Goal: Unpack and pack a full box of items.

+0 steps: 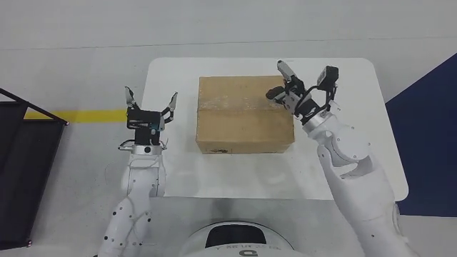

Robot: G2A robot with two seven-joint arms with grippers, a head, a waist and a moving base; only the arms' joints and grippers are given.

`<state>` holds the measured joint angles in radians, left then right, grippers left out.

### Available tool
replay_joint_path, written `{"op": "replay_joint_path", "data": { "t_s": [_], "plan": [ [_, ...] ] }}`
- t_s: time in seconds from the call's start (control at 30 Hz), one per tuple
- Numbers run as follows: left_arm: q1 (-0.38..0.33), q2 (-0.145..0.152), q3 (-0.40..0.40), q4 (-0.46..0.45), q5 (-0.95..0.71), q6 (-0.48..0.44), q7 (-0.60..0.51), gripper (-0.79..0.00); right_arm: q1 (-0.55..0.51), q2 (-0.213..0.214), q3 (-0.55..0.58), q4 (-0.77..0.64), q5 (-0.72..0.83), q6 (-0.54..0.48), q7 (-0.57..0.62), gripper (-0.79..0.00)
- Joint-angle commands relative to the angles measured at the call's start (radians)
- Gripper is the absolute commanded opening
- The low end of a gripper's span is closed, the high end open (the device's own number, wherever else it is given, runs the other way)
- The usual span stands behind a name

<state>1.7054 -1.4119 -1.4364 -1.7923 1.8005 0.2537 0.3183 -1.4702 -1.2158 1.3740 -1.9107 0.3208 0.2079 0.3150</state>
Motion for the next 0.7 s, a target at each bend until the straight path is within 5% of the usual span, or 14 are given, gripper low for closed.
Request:
{"op": "replay_joint_path", "data": {
  "t_s": [0.0,0.23,0.67],
  "plan": [
    [0.005,0.001,-0.010,0.011,-0.015,-0.006,0.018,0.000,-0.025,0.002,0.025,-0.004,0.009,-0.005,-0.015,0.000],
    [-0.011,0.002,-0.003,0.039,-0.014,-0.013,0.029,0.000,-0.048,0.011,0.034,-0.008,-0.077,0.118,0.005,0.000],
    [-0.041,0.006,-0.029,0.078,-0.033,-0.014,0.015,0.000,0.090,0.001,-0.074,0.078,-0.149,0.347,-0.029,0.000]
  ]
}}
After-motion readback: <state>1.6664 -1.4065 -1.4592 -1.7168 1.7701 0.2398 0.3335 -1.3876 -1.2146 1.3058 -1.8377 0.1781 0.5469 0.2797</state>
